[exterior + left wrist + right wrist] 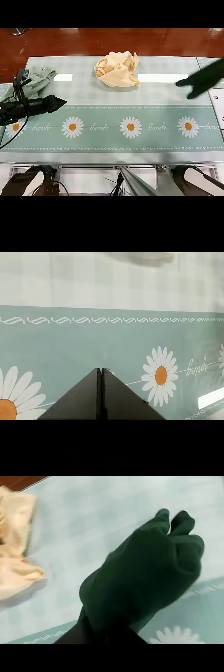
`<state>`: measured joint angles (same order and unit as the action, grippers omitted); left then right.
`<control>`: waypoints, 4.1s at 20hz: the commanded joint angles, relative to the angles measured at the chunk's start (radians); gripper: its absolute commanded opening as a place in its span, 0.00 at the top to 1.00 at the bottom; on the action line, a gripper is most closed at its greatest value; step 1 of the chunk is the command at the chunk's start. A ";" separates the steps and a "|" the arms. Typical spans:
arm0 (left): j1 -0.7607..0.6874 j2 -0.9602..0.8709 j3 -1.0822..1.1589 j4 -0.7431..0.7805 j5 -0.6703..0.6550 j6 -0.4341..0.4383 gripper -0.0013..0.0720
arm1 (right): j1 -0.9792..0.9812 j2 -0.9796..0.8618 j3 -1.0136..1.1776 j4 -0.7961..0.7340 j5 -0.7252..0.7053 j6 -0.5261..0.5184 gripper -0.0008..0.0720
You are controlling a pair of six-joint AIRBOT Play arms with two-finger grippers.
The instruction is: Fold the shirts.
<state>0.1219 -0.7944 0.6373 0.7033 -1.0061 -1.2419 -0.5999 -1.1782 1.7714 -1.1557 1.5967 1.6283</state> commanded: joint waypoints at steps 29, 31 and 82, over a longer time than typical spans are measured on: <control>0.000 0.000 0.000 0.000 0.057 0.045 0.96 | -0.993 0.497 -0.585 -0.472 0.175 0.190 0.12; 0.000 0.000 0.001 0.000 0.074 0.045 0.96 | -0.993 0.497 -0.583 -0.425 0.156 0.165 0.12; -0.353 -0.320 0.447 0.655 -0.075 -0.229 0.96 | 0.802 0.011 -0.744 -0.658 -0.369 0.192 0.96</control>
<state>-0.2302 -1.1145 1.0843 1.3582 -1.0813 -1.4708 0.2020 -1.1667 1.0279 -1.8137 1.2274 1.8198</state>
